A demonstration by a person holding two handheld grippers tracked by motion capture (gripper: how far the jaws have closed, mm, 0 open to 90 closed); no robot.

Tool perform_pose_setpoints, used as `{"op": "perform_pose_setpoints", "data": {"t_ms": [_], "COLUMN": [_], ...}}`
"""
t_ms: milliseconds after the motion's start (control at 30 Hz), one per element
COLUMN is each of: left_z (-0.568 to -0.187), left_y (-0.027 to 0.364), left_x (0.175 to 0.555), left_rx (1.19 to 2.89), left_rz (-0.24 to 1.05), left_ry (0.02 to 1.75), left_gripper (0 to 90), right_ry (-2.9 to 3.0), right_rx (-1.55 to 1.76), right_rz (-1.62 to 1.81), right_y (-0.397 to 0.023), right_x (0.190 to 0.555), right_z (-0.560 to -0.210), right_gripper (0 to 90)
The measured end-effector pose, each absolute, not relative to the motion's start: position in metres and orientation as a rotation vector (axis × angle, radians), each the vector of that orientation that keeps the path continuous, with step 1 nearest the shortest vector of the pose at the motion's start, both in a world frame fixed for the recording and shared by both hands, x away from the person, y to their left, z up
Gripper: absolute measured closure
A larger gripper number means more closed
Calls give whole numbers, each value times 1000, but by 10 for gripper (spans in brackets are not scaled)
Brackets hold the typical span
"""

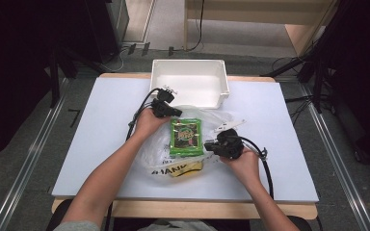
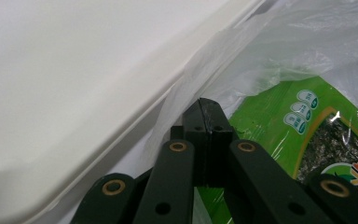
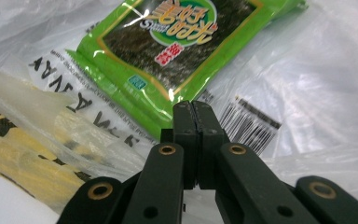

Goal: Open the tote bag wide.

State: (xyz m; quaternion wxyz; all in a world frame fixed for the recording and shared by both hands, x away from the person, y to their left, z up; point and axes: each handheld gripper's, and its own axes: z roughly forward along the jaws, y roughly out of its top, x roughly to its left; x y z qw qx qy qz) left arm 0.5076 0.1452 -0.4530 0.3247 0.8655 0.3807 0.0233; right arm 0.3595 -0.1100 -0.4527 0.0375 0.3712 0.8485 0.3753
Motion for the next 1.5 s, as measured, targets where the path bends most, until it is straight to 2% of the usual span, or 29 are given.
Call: {"op": "perform_pose_setpoints", "data": {"t_ms": [767,1000,1233,1500], "left_z": [-455,-455,-443,-429], "left_y": [136,130,130,134], "left_x": [512,513,506,496], "left_rx": [2311,2303,2283,2270], "left_rz": [65,59,45,10], "left_ry": [989,982,956,930], "left_gripper": [900,900,881,801], "right_ry": [2675,2662,2621,2571], "right_rx": [1096,1104,1122,1108], "right_rz": [1085,1080,1128,1158], "right_y": [-118,-116,-116,-115], "right_x": [321,325,327,331], "right_z": [-470,-470,-463,-450], "right_gripper": [900,900,859,791]}}
